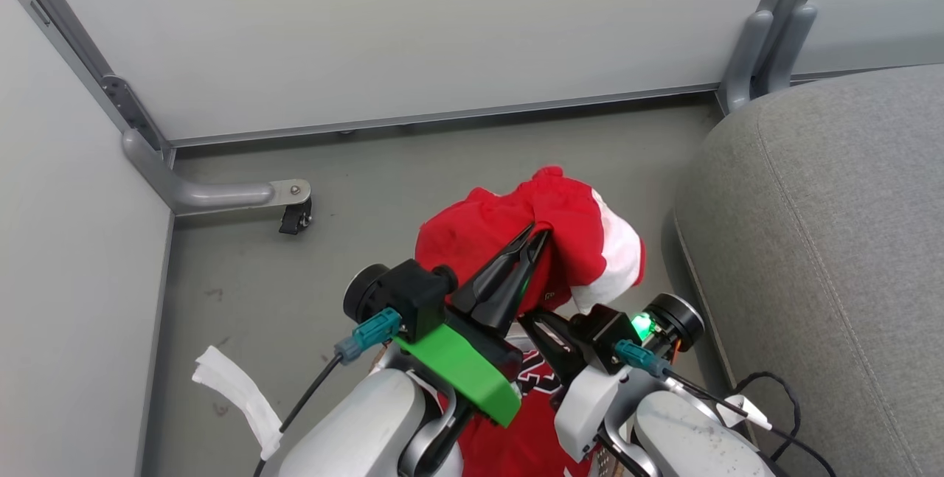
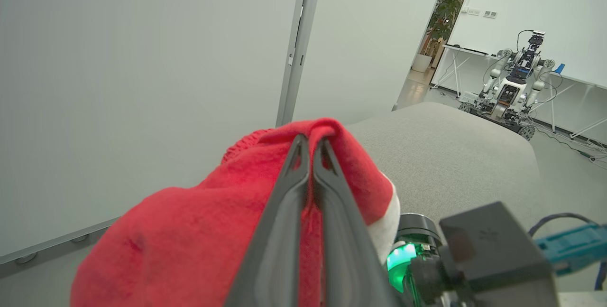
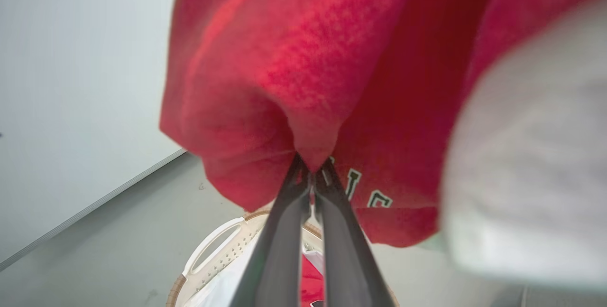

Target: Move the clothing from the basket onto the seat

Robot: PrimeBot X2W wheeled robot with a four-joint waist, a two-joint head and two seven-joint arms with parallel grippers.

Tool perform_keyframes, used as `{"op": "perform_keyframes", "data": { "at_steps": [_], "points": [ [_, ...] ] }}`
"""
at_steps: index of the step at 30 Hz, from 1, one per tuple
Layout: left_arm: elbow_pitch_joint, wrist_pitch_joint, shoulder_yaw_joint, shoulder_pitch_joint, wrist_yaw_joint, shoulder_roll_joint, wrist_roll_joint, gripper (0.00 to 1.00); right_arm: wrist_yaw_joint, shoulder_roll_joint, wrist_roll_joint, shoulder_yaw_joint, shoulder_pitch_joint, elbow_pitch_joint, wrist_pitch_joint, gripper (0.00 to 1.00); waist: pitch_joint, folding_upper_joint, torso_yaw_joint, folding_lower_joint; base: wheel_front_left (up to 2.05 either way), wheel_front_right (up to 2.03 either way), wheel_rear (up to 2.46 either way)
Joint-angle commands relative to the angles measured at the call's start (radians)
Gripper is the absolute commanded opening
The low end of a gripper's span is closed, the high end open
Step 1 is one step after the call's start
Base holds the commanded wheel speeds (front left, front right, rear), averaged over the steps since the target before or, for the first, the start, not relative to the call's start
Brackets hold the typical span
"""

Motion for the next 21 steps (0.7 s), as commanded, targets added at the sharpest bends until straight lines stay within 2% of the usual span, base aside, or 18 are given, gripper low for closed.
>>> {"op": "perform_keyframes", "data": {
  "at_steps": [1,21],
  "points": [
    [-0.002,-0.004,0.004,-0.014,-0.003,0.000,-0.002,0.00,-0.001,-0.004,0.007,-0.002,-0.010,0.005,-0.005,0.00,-0.001,0.0000,0.000,0.0000,0.00,0.00,0.00],
    [0.006,-0.004,0.047,0.002,-0.003,-0.004,0.026,0.00,-0.001,-0.004,0.030,-0.012,0.031,0.000,-0.004,0.00,0.002,0.0000,-0.023,0.0000,0.00,0.00,0.00]
  ]
}}
